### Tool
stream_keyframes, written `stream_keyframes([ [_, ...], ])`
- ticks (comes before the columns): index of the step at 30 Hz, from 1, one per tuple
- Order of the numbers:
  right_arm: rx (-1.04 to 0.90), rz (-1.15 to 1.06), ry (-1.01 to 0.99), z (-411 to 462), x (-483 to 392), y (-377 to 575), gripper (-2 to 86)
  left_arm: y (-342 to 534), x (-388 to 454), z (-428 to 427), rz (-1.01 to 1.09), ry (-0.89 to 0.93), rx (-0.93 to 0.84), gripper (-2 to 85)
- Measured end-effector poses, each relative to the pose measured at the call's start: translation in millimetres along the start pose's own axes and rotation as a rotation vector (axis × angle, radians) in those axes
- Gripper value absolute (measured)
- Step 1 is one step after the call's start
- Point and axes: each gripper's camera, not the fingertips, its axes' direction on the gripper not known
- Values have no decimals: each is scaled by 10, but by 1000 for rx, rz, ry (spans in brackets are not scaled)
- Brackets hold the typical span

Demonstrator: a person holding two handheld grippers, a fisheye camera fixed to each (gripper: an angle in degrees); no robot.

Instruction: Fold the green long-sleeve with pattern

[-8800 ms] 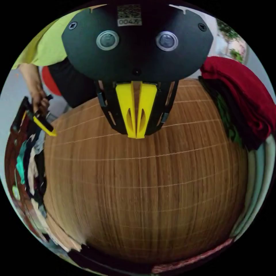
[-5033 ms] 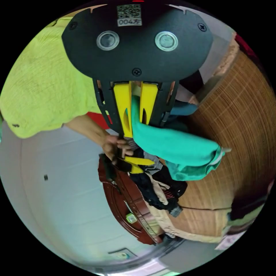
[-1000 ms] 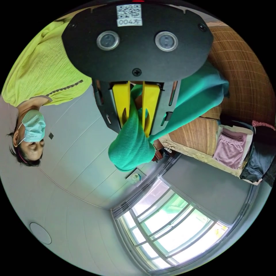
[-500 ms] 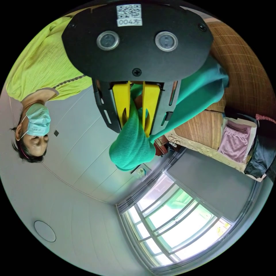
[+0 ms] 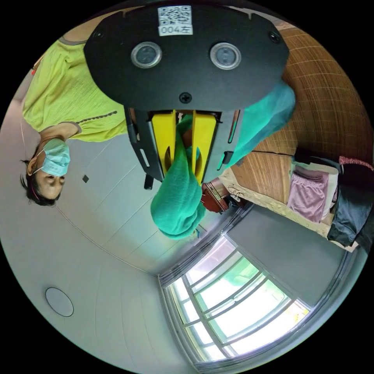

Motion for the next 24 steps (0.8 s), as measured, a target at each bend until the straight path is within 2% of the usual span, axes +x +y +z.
stream_keyframes([
  [4,93,41,-52,-122,-175,60,-6,353,-68,-245,31,26,6,55],
  [6,195,89,-167,-185,-207,218,-7,577,-56,-307,78,-24,-25,67],
  [8,336,196,-389,-200,-220,460,-7,858,-75,-334,100,-95,-66,84],
  [11,481,286,-613,-137,-313,656,-6,1367,-134,-347,82,-174,-74,119],
  [13,509,321,-679,-111,-366,647,-6,1702,-126,-360,72,-205,-41,144],
  [20,341,45,-540,-239,-878,183,-4,2191,47,-251,107,-133,-21,203],
  [24,327,69,-447,-202,-1000,115,-3,2392,144,-108,73,-152,-91,237],
])
